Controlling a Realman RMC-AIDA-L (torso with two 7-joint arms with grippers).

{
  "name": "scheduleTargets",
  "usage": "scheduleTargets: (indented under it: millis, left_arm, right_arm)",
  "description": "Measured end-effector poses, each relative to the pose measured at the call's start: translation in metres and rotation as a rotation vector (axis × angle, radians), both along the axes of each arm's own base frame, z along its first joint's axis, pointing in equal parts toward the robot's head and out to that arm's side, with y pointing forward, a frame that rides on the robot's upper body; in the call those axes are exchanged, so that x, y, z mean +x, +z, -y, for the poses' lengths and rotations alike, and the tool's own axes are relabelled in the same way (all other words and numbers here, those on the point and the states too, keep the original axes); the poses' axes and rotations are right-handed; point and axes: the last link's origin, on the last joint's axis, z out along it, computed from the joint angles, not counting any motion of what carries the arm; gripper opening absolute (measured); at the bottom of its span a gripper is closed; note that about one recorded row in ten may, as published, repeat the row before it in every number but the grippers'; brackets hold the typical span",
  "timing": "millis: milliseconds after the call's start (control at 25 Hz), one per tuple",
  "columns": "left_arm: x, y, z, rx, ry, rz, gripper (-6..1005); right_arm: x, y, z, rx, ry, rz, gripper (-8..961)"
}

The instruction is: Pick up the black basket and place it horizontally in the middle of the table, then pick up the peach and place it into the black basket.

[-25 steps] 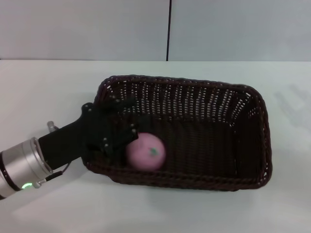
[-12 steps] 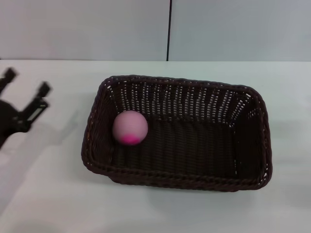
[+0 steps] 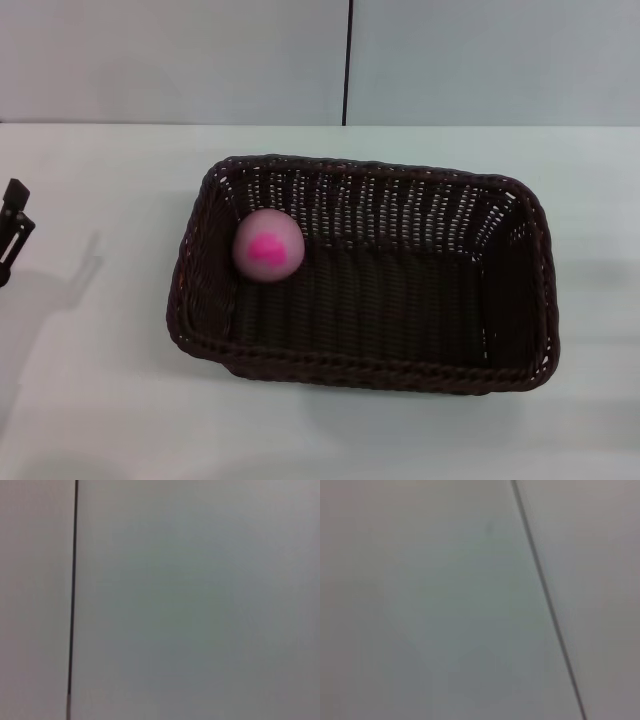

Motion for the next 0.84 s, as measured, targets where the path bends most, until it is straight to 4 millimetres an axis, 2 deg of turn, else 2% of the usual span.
scheduleTargets:
  millis: [120, 320, 520, 840]
  left_arm:
    - [-0.003, -0.001, -0.001, -0.002, 0.025, 0.001, 849]
    - [-0.004, -0.001, 0.003, 0.012, 0.035, 0.02, 849]
    - [-0.003, 0.001, 0.006, 0.045, 0.041, 0.044, 849]
    - [-0.001, 0.004, 0.009, 0.069, 0.027, 0.056, 849]
  right_arm:
    - [-0.002, 0.0, -0.002, 0.004, 0.006, 0.021, 620]
    - [-0.003, 0.0, 0.003, 0.082, -0.028, 0.027, 787]
    - [-0.003, 0.0, 0.002, 0.12, -0.049, 0.01, 828]
    - [-0.01, -0.001, 0.007, 0.139, -0.013, -0.007, 828]
